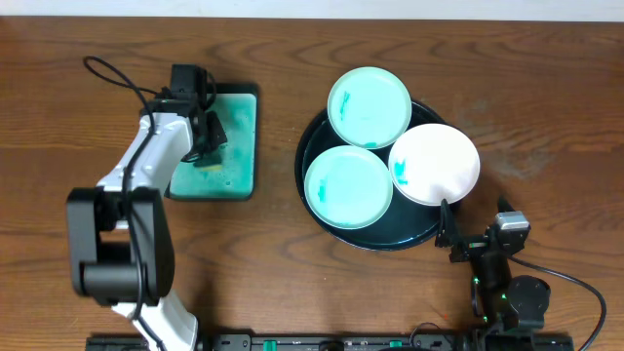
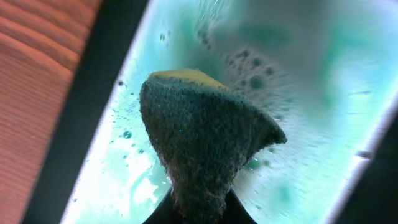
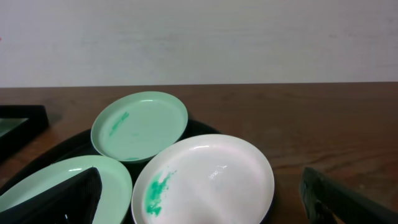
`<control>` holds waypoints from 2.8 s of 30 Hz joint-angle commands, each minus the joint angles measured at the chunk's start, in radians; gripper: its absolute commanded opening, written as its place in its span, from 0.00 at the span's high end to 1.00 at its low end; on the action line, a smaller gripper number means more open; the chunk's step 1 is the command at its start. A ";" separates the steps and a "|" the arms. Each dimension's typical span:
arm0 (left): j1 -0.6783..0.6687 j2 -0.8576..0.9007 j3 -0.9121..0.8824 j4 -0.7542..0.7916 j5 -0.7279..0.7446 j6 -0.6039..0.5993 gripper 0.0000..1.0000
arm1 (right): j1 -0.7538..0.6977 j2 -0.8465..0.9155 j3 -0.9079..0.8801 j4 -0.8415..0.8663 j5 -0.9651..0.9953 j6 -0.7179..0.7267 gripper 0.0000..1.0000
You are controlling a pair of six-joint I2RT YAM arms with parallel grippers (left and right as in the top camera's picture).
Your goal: Clean dirty plates on tray and stack at the side
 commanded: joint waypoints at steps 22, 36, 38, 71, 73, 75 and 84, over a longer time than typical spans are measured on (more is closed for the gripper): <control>-0.028 -0.100 -0.012 0.020 0.021 -0.013 0.93 | -0.003 -0.003 -0.002 0.435 -0.069 0.000 0.01; -0.028 -0.100 -0.012 0.049 0.020 -0.013 0.93 | -0.004 0.647 0.841 -0.370 -0.198 -0.200 0.01; -0.028 -0.100 -0.012 0.050 0.020 -0.012 0.93 | -0.004 0.789 0.982 -0.463 -0.289 -0.188 0.01; -0.028 -0.100 -0.012 0.050 0.020 -0.012 0.93 | 0.456 1.749 1.156 -0.920 0.059 0.356 0.29; -0.028 -0.100 -0.012 0.050 0.020 -0.013 0.93 | 0.450 1.783 1.156 -0.897 0.056 0.331 0.29; -0.028 -0.100 -0.012 0.050 0.020 -0.013 0.93 | 0.444 1.809 1.156 -0.874 0.044 0.295 0.29; -0.028 -0.100 -0.012 0.050 0.020 -0.013 0.93 | 0.422 1.848 1.156 -0.754 0.068 0.175 0.30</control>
